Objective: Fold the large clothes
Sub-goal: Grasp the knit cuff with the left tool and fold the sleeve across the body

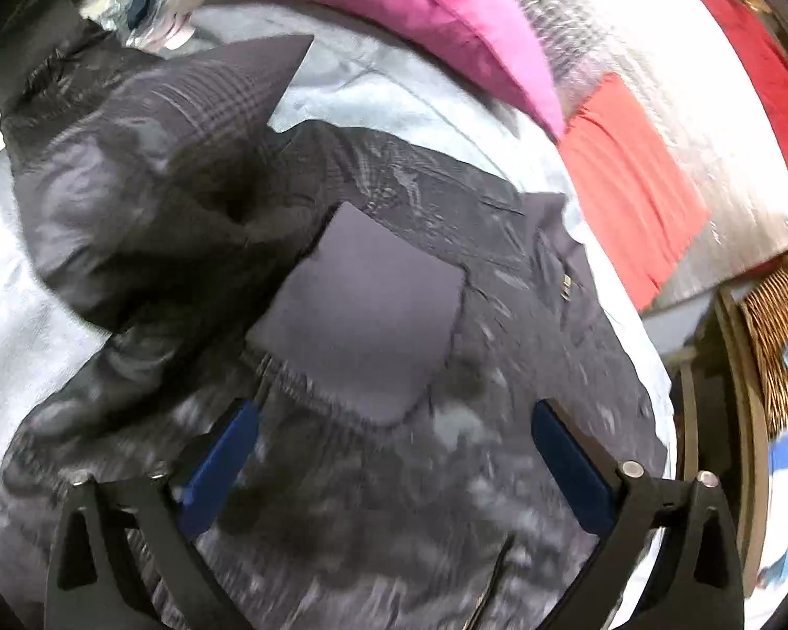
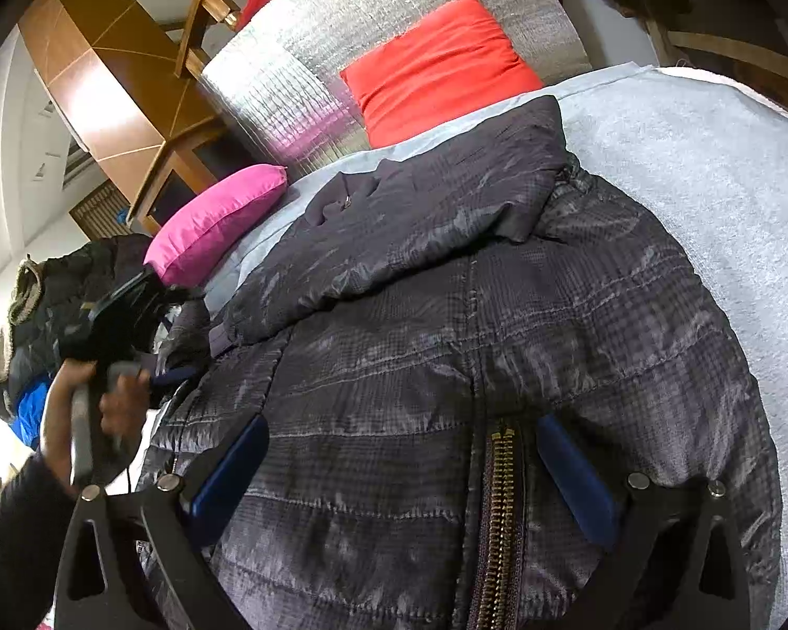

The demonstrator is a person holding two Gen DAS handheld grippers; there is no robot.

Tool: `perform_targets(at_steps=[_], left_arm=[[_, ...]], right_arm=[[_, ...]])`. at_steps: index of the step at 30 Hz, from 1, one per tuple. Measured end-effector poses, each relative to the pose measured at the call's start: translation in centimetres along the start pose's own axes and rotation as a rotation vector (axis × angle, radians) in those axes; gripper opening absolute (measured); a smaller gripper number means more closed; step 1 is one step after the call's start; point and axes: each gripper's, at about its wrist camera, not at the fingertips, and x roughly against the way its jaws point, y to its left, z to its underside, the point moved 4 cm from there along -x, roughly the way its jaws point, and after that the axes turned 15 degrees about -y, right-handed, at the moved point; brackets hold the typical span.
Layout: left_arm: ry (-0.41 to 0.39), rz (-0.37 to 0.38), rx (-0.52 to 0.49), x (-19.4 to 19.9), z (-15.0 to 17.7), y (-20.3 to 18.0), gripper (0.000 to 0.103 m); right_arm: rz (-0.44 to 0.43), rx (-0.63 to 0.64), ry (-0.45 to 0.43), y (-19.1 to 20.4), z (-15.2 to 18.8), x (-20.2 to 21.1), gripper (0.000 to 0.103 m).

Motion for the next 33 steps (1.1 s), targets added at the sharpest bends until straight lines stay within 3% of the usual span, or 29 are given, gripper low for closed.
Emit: perform_targets(at_steps=[1,2,4,6,8,10,14,16,18,19,20,22,23,28,31,33], left_arm=[[0.031,-0.02,-0.017,-1.1,0.2,-0.1,0.028],[0.085,-0.006,-0.028,-2.0,0.6,-0.4,0.005],[0.031,-0.033,-0.072,-1.2,0.3,-1.1,0.0],[-0.14,-0.044,-0.184,2.2,-0.4,-3.0,0.0],[-0.255,-0.051,-0.234,4.6,-0.3,-3.4,0.0],[-0.247,-0.086,-0.24,4.2,0.4,-2.6,0.0],[-0.126,-0.204,-0.241,-0.2,3.6,1.2,0.0],[-0.128,-0.186,-0.234,-0.7,4.3,1.8,0.0],[-0.113,-0.132,-0.192,-0.1,3.8,1.5,0.002],[-0.085,-0.073,-0.13,0.2,3.4,1.4,0.016],[-0.076,-0.042,-0.096,0.4,3.1,1.3,0.05],[-0.107,0.007,-0.035,1.0,2.3,0.4,0.095],[-0.136,0.021,-0.02,1.4,1.9,0.3,0.096],[-0.021,0.064,0.042,-1.7,1.8,0.3,0.094],[0.039,0.05,0.067,-3.2,2.0,0.4,0.042],[0.016,0.067,0.049,-2.3,2.0,-0.1,0.026]], right_arm=[[-0.002,-0.002,-0.001,0.0,0.0,0.0,0.103],[-0.004,-0.005,-0.003,0.0,0.0,0.1,0.103],[-0.007,-0.008,-0.003,-0.1,-0.1,0.1,0.103],[-0.008,-0.008,-0.002,-0.1,0.0,0.1,0.103],[-0.009,-0.009,-0.002,-0.2,0.0,0.1,0.103],[-0.005,-0.007,0.001,-0.2,0.0,0.0,0.103],[0.031,-0.017,0.067,0.2,-0.8,0.0,0.103],[-0.023,-0.085,0.068,0.5,-2.5,1.0,0.103],[-0.033,-0.077,0.006,0.6,-4.9,2.4,0.103],[-0.018,-0.054,-0.037,0.4,-6.3,3.3,0.103],[-0.002,-0.041,-0.067,0.1,-7.5,3.8,0.103],[0.032,-0.041,-0.085,-0.9,-8.6,4.1,0.103],[0.045,-0.05,-0.084,-1.4,-8.8,4.0,0.103],[0.065,-0.063,-0.044,-2.4,-7.7,3.1,0.103],[0.063,-0.048,-0.028,-2.3,-7.2,2.7,0.103],[0.066,-0.028,-0.03,-2.2,-7.6,2.5,0.103]])
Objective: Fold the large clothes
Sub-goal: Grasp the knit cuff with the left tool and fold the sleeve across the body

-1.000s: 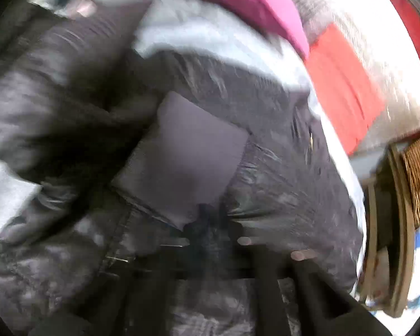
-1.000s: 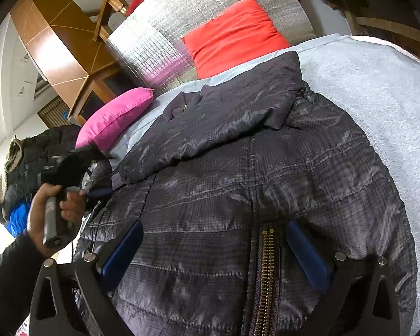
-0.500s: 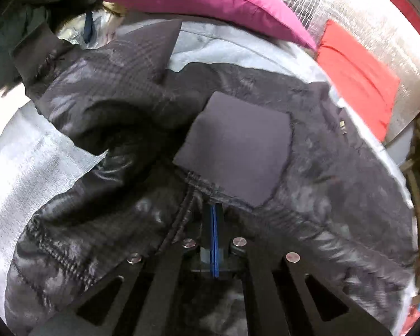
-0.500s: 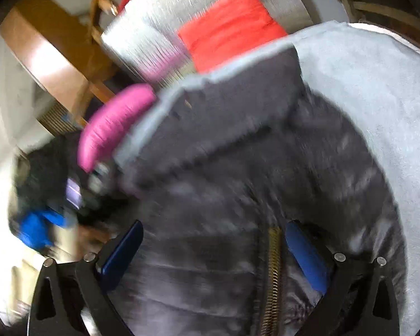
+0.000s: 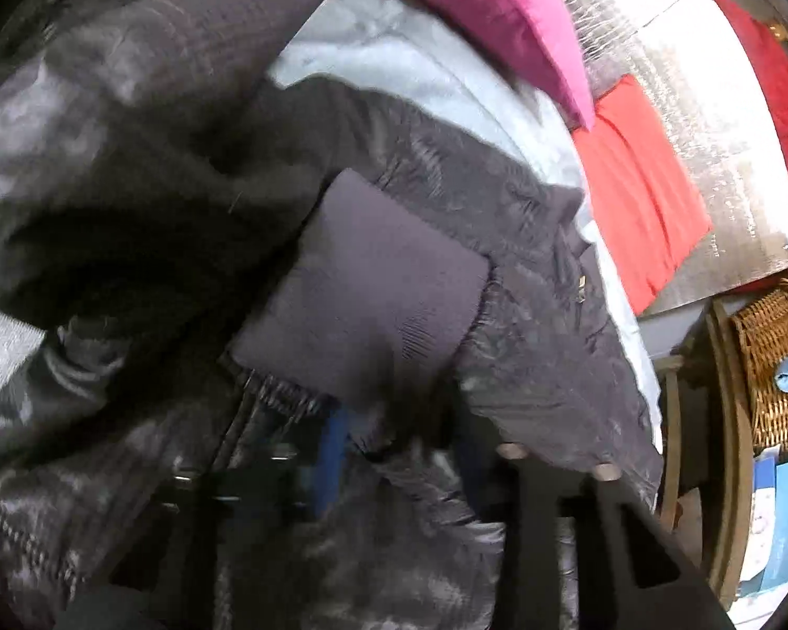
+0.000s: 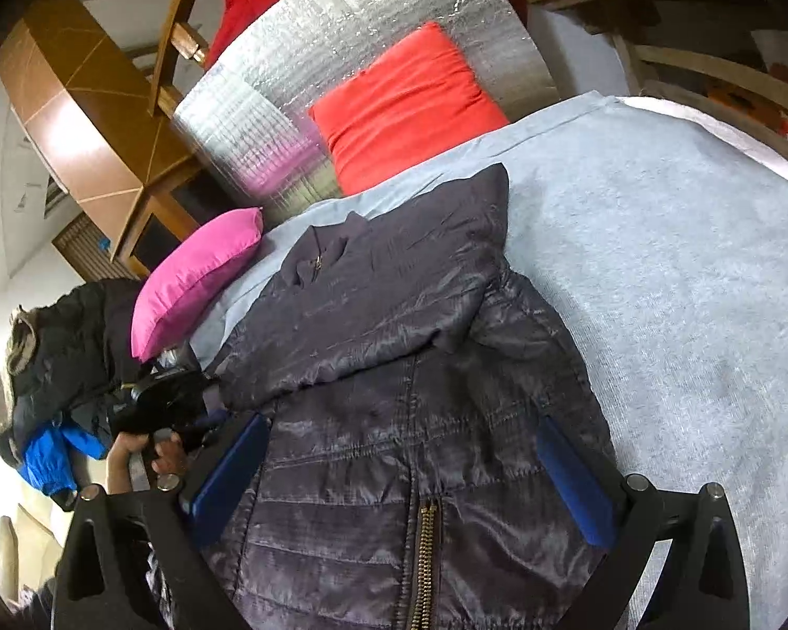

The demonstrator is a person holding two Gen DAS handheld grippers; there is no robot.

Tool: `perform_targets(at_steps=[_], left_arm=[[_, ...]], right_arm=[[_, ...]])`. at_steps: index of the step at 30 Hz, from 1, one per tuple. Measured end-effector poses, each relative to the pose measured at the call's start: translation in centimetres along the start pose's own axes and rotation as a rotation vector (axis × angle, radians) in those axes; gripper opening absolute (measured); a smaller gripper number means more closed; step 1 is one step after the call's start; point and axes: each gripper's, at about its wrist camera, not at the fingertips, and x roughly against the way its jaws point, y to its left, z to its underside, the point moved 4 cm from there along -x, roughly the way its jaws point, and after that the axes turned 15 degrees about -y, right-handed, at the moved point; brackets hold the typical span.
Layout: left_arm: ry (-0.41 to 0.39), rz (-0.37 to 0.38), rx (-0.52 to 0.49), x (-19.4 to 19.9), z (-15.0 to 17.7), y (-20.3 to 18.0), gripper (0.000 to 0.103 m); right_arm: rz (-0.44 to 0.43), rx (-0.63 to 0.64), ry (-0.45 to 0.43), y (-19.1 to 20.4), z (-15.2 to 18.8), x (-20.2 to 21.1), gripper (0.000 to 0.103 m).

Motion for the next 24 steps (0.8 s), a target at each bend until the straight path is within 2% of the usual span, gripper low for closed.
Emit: perform_targets(at_steps=[4,6,7,9,11,15,17,20,22,23,24], left_arm=[[-0.165,-0.028,-0.125,4.1,0.3,-1.7,0.024],[-0.191,-0.048,-0.187,3.8,0.9,-2.0,0.024],[-0.197,-0.074,-0.235,3.0,1.6,-2.1,0.025],[-0.182,-0.105,-0.269,1.5,2.6,-1.4,0.025],[-0.206,-0.108,-0.289,1.4,3.0,-0.9,0.027],[-0.273,-0.136,-0.392,1.3,4.4,-1.4,0.029],[-0.274,-0.126,-0.374,1.7,4.3,-0.8,0.03],[-0.269,-0.112,-0.356,1.9,4.4,-0.3,0.032],[-0.274,-0.115,-0.363,2.0,4.4,-0.1,0.032],[-0.276,-0.117,-0.366,1.8,4.4,-0.2,0.032],[-0.278,-0.115,-0.366,1.7,4.5,-0.3,0.032]], right_arm=[[0.022,0.011,-0.011,-0.9,-0.8,-0.4,0.103],[0.034,0.022,-0.024,-1.2,-1.7,-0.8,0.103],[0.039,0.028,-0.028,-1.2,-2.3,-1.2,0.103],[0.045,0.044,-0.038,-1.3,-4.2,-2.6,0.103],[0.065,0.06,-0.033,-1.7,-6.1,-4.5,0.103],[0.123,0.039,0.004,-4.2,-9.3,-9.4,0.103],[0.135,-0.011,0.062,-5.8,-9.9,-12.3,0.103],[0.084,-0.109,0.136,-7.0,-10.1,-16.0,0.103],[0.061,-0.116,0.166,-6.8,-9.9,-17.9,0.103],[0.066,-0.099,0.196,-6.7,-9.6,-19.0,0.101],[0.081,-0.073,0.229,-6.5,-9.3,-20.0,0.076]])
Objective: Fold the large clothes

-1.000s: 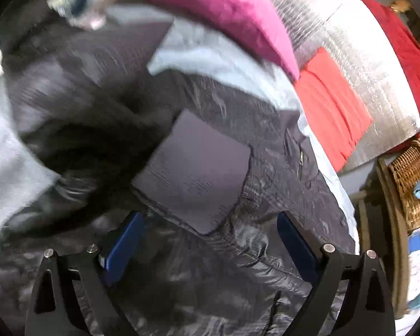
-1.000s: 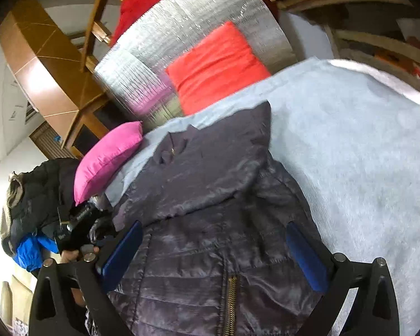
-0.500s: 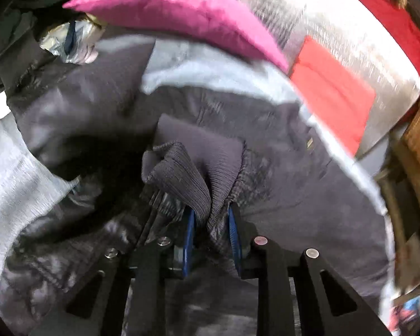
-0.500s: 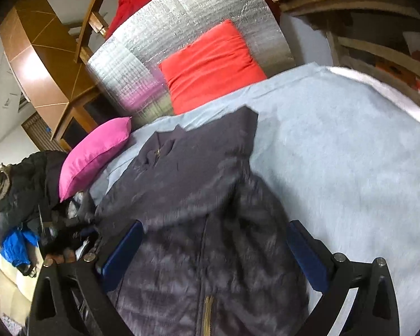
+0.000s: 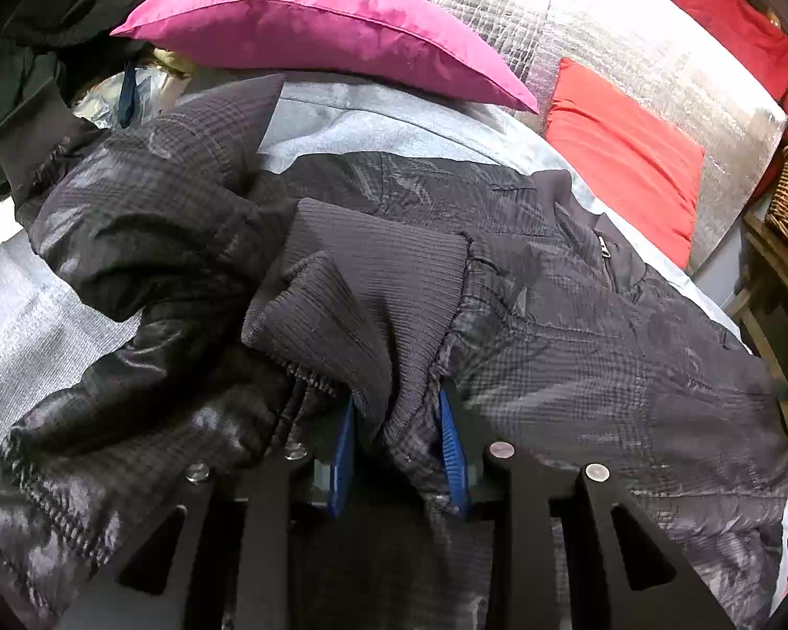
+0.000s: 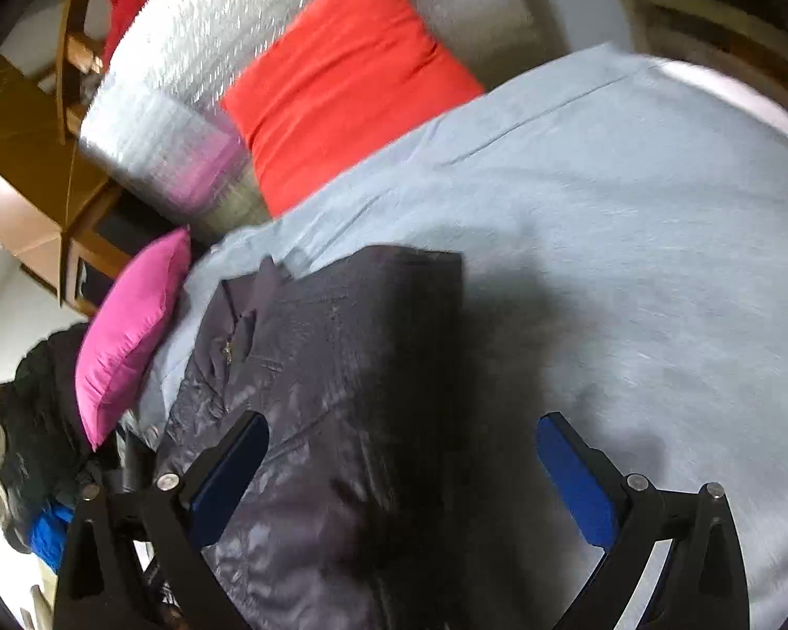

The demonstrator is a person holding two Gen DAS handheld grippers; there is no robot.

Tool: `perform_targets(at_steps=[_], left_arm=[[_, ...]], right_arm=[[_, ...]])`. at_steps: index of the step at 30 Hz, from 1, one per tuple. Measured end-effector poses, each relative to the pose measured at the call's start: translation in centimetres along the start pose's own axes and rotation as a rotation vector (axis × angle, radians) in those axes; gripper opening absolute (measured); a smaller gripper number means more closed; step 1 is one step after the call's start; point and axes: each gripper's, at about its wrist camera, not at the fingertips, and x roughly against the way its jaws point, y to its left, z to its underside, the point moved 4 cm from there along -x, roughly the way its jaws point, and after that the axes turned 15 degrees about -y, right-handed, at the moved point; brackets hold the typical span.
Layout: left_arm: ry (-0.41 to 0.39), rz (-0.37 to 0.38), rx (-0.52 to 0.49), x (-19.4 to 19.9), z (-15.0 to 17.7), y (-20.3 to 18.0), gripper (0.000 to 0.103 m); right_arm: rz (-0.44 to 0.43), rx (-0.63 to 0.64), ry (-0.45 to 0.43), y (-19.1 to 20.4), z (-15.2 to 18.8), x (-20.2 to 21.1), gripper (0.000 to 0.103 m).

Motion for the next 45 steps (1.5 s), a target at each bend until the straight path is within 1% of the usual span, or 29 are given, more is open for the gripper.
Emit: perform_targets(at_steps=[1,2,4,5,7,8,10,11,12,14,18,19,20,21,22,24,25,26,27,28,30,31,33,34,36,38,40,43,45], left_arm=[[0.001,0.004,0.002,-0.2,0.0,-0.1,0.033],[0.001,0.006,0.005,-0.4,0.0,-0.2,0.033],[-0.003,0.014,0.009,-0.4,0.2,-0.2,0.034],[-0.002,0.018,0.006,-0.4,0.3,-0.2,0.035],[-0.002,0.013,-0.003,-0.4,0.3,-0.2,0.035],[-0.001,0.013,-0.001,-0.4,0.3,-0.2,0.035],[0.0,0.012,0.0,-0.5,0.3,-0.2,0.035],[0.0,0.01,-0.003,-0.5,0.3,-0.3,0.035],[0.0,0.008,-0.005,-0.5,0.3,-0.3,0.035],[0.0,0.007,-0.005,-0.6,0.3,-0.3,0.036],[0.0,0.002,-0.01,-0.7,0.3,-0.3,0.036],[0.001,0.002,-0.011,-0.6,0.3,-0.3,0.036],[0.001,0.003,-0.011,-0.7,0.3,-0.3,0.036],[0.002,0.003,-0.011,-0.7,0.3,-0.3,0.036],[0.002,0.002,-0.012,-0.7,0.3,-0.2,0.037],[0.012,0.016,-0.018,-0.8,0.3,-0.4,0.043],[0.019,0.015,-0.021,-0.7,0.1,-0.5,0.044],[0.03,0.02,-0.015,-0.5,-0.2,-0.3,0.044],[0.046,0.025,-0.012,-0.3,-0.5,-0.1,0.047],[0.06,0.023,-0.001,0.1,-0.9,0.4,0.054],[0.068,0.049,0.137,1.9,-2.3,2.5,0.06],[0.044,0.033,0.181,2.8,-3.0,3.5,0.062],[-0.001,-0.048,0.215,3.9,-4.1,5.6,0.067],[0.012,-0.09,0.234,4.0,-4.4,6.8,0.07],[0.064,-0.109,0.273,3.6,-4.6,8.1,0.069],[0.058,-0.093,0.295,4.0,-5.2,8.2,0.069],[0.031,-0.044,0.235,4.3,-6.0,6.2,0.069],[0.018,0.049,0.084,3.7,-6.1,1.5,0.069],[0.025,0.051,-0.057,2.5,-5.3,-1.4,0.069]], right_arm=[[0.003,0.023,0.023,0.6,0.0,-0.5,0.045],[0.02,0.069,0.008,1.6,-0.3,-0.3,0.018],[0.032,0.173,-0.096,3.7,-1.3,1.4,0.017],[0.073,0.208,-0.097,3.4,-1.2,1.1,0.017],[0.168,0.234,0.027,1.7,0.6,-1.6,0.02],[0.177,0.25,0.016,1.4,1.0,-1.6,0.033],[0.16,0.209,-0.074,1.2,0.5,0.1,0.059],[0.13,0.149,-0.117,0.9,0.2,1.5,0.079],[0.119,0.117,-0.145,0.8,-0.1,2.7,0.082],[0.102,0.092,-0.176,1.3,0.0,5.3,0.082],[-0.075,0.15,-0.203,5.4,2.8,10.3,0.082],[-0.136,0.147,-0.19,6.4,3.6,10.8,0.082],[-0.201,0.128,-0.149,7.1,4.7,10.8,0.082],[-0.222,0.106,-0.103,7.4,5.9,9.9,0.082],[-0.209,0.103,-0.071,6.9,6.6,9.0,0.082],[-0.035,0.11,0.041,3.6,9.1,5.0,0.08],[-0.028,0.087,0.035,3.0,9.5,4.7,0.077],[-0.027,0.079,-0.005,3.4,9.3,5.6,0.077],[-0.027,0.078,-0.024,4.2,8.9,6.5,0.077],[-0.048,0.087,-0.045,5.0,8.6,7.4,0.079],[-0.066,0.151,-0.097,6.5,8.4,8.9,0.082],[-0.059,0.174,-0.104,6.9,8.2,9.0,0.082],[-0.058,0.199,-0.086,7.1,8.8,8.7,0.083],[-0.045,0.193,-0.07,6.9,9.1,8.0,0.083],[-0.013,0.179,-0.031,5.8,9.6,6.3,0.083],[0.01,0.177,-0.029,5.5,9.6,6.0,0.083],[0.005,0.174,-0.039,5.3,9.2,6.8,0.083],[-0.043,0.178,-0.068,7.1,8.1,8.3,0.083],[-0.071,0.226,-0.083,8.7,7.8,8.7,0.083]])
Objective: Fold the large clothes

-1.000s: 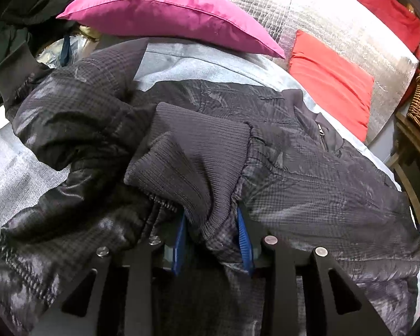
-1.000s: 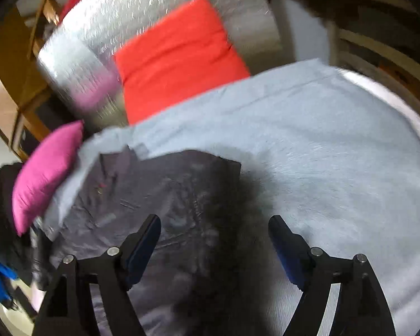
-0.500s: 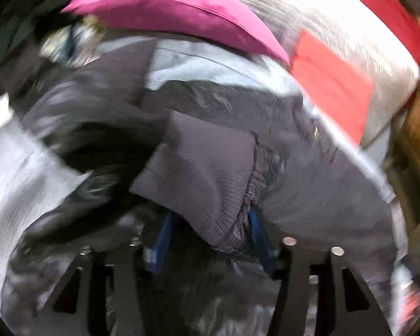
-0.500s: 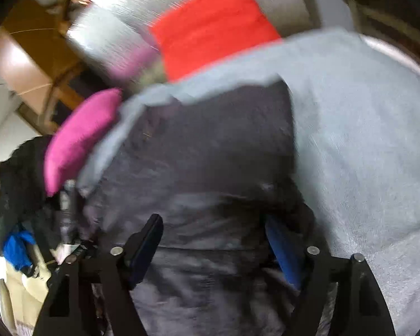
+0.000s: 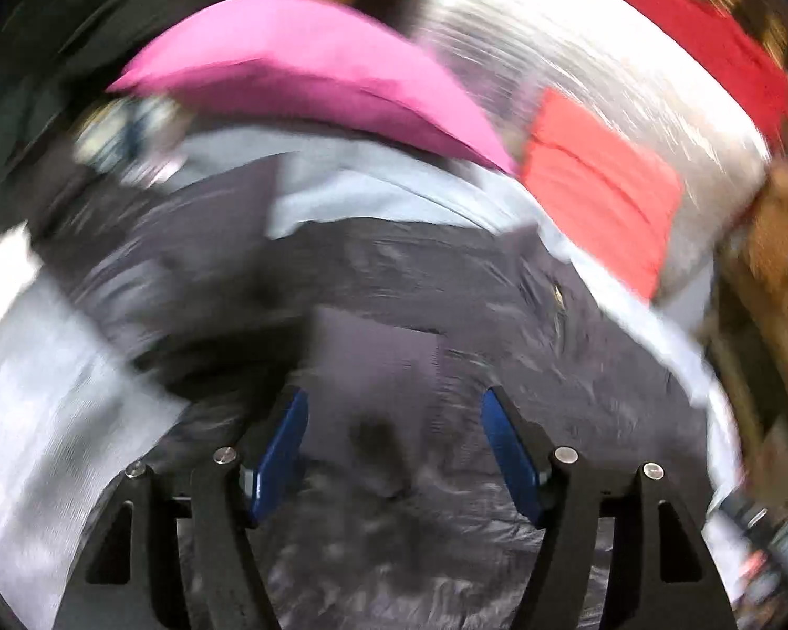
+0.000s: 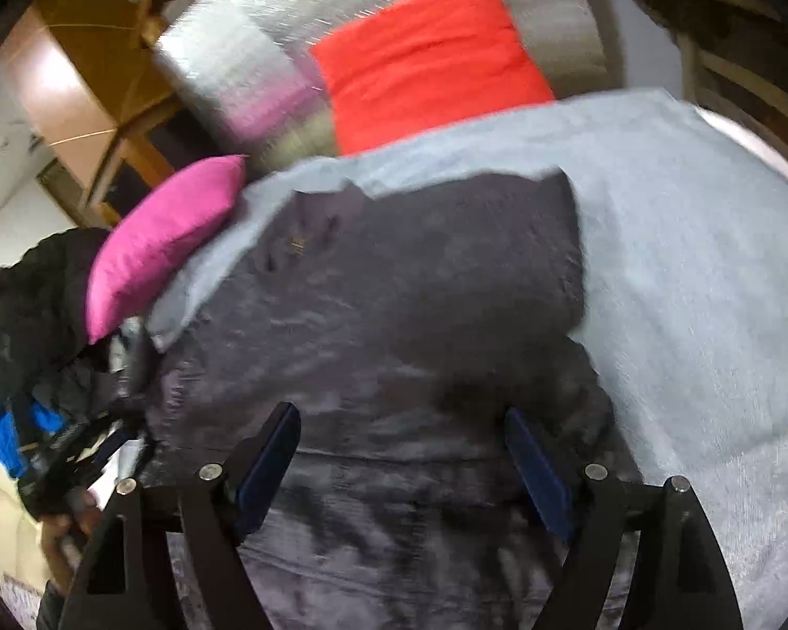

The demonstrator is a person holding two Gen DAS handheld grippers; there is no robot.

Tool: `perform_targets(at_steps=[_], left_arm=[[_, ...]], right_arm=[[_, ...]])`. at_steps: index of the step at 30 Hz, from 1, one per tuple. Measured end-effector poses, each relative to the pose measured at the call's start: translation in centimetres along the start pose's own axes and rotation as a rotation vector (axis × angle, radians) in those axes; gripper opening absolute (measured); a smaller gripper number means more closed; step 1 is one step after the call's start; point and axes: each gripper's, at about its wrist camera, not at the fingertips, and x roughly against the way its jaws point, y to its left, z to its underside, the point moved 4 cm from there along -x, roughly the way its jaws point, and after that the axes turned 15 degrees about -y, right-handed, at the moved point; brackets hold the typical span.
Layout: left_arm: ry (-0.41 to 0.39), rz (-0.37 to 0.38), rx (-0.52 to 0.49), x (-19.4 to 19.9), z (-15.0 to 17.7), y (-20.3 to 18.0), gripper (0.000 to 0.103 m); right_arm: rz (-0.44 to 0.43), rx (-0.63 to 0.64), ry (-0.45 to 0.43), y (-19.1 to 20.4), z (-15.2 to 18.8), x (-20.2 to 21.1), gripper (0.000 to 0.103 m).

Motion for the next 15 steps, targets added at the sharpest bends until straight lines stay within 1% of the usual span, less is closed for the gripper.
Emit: perform_targets(at_steps=[1,2,3,4,5,6,7,8,9,10,11,12,13,14,15], left_arm=[[0.037,-0.038,-0.08,-1.3,0.7,-0.7,0.069],[0.097,-0.108,-0.133,-2.9,1.7,-0.5,0.069],[0.149,-0.148,-0.142,-4.2,2.5,0.1,0.069],[0.151,-0.148,-0.159,-5.0,3.2,0.4,0.072],[0.12,-0.153,-0.199,-4.8,3.1,0.0,0.074],[0.114,-0.167,-0.26,-4.6,3.1,-0.7,0.074],[0.118,-0.16,-0.276,-4.1,2.8,-1.0,0.073],[0.112,-0.146,-0.263,-3.6,2.5,-1.1,0.073],[0.081,-0.115,-0.223,-2.6,1.7,-1.0,0.073],[0.049,-0.093,-0.191,-1.7,1.2,-0.5,0.074],[0.012,-0.083,-0.165,-0.8,0.6,-0.1,0.074],[-0.018,-0.103,-0.161,-0.2,0.2,0.4,0.074],[-0.019,-0.121,-0.169,-0.3,0.4,0.6,0.075],[0.023,-0.16,-0.205,-1.3,1.0,1.1,0.075],[0.094,-0.214,-0.254,-2.9,2.0,1.6,0.075]], right_arm=[[-0.009,0.021,0.002,0.5,0.0,-0.2,0.083],[-0.012,0.044,0.015,0.9,0.3,-0.6,0.083],[0.005,0.055,0.037,1.0,0.8,-1.2,0.083],[0.043,0.057,0.075,0.3,1.6,-2.3,0.083],[0.075,0.051,0.112,-0.5,2.4,-3.2,0.083],[0.081,0.053,0.124,-1.0,2.9,-3.8,0.083],[0.091,0.071,0.112,-0.9,2.9,-3.9,0.083],[0.109,0.089,0.102,-0.4,2.6,-3.7,0.083],[0.103,0.088,0.092,0.2,2.2,-3.3,0.083],[0.076,0.08,0.068,0.9,1.8,-2.7,0.083],[0.041,0.078,0.035,1.8,1.2,-1.8,0.083],[0.029,0.088,0.02,2.3,1.0,-1.5,0.083],[0.024,0.109,0.003,2.7,0.9,-1.0,0.083],[0.033,0.126,-0.001,2.9,1.0,-0.9,0.083],[0.046,0.131,0.017,2.7,1.4,-1.2,0.083]])
